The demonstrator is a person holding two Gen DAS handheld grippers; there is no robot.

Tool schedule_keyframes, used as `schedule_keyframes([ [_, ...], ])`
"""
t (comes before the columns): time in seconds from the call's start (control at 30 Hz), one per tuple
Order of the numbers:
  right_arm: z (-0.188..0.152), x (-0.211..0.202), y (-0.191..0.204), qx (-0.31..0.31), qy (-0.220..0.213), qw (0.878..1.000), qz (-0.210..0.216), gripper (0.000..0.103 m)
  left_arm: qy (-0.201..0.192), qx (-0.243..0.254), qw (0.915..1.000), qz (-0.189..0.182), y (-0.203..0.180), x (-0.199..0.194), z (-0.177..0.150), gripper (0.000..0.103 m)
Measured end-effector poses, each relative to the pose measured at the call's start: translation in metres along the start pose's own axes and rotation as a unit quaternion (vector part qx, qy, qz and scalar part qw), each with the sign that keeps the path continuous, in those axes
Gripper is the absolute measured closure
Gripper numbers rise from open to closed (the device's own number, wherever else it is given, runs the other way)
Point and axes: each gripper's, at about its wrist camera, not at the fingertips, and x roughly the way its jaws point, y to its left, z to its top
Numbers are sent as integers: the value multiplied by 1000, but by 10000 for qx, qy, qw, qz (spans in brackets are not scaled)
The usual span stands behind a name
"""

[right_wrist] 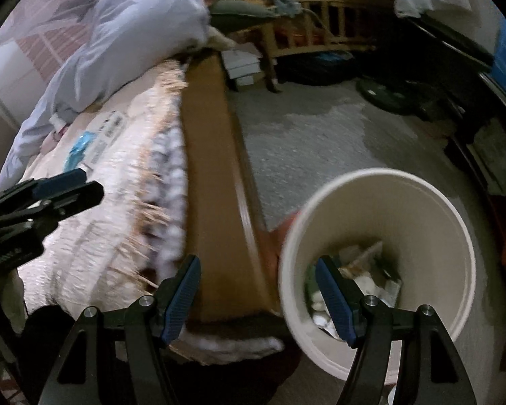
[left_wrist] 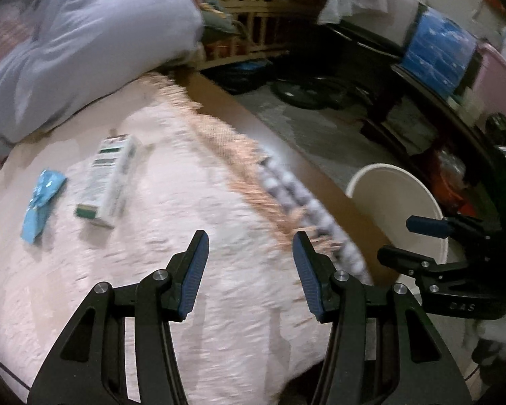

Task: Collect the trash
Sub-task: 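Return both grippers over the blue bag and green box on the bed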

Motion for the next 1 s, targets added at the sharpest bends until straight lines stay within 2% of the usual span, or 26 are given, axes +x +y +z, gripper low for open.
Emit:
schedule_keyframes([
  [0.27,31,18,61,-460,66,9986,239,35,-56,-408,9987,296,63,-12,-13,53],
  [0.53,64,47,131,-996,228,9940,385,34,-27,-1027,9919,746,155,-21,-37,53],
  [0.73,96,82,171,-1180,438,9908,507,33,-23,-1621,9835,799,218,-22,-48,53],
  [1.0,138,130,220,-1278,603,9884,564,32,-60,-1811,9806,743,257,-17,-42,53],
])
